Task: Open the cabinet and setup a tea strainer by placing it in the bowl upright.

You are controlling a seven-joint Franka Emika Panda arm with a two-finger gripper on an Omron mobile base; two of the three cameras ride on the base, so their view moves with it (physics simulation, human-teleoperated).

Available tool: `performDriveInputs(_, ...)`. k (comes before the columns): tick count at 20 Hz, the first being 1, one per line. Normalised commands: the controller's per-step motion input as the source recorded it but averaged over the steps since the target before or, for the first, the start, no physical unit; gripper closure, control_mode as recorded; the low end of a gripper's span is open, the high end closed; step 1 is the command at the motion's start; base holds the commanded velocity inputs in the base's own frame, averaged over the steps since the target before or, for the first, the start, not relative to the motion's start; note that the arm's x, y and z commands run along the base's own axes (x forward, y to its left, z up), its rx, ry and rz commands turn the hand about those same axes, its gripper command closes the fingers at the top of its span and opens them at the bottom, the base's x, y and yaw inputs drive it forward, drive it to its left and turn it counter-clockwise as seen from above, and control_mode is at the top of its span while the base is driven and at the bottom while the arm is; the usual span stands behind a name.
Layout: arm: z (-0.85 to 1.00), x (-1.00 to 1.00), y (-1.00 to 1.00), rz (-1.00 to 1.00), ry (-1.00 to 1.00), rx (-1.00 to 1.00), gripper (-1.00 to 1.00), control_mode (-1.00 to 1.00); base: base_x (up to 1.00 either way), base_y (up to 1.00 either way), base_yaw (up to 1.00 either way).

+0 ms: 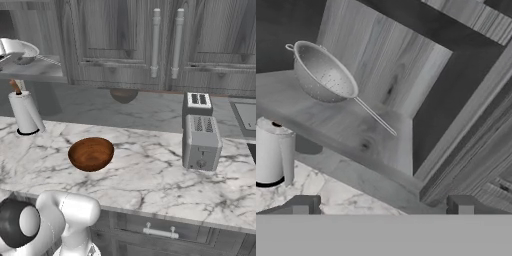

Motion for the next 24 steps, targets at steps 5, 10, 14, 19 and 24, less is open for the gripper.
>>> performDriveInputs(5, 0.00, 0.31, 0.03, 0.00, 0.00, -0.01, -1.00, -1.00, 0.00, 0.00, 0.00)
performDriveInputs(10, 0.00, 0.28, 0.06, 0.00, 0.00, -0.05, -1.00, -1.00, 0.00, 0.00, 0.00)
performDriveInputs(14, 0.00, 0.22, 0.01, 0.00, 0.03, -0.07, -1.00, -1.00, 0.00, 0.00, 0.00)
performDriveInputs(19, 0.00, 0.22, 0.02, 0.00, 0.07, -0.07, -1.00, -1.00, 0.00, 0.00, 0.00)
performDriveInputs(24, -0.04, 0.16, 0.05, 0.00, 0.06, -0.01, -1.00, -1.00, 0.00, 0.00, 0.00)
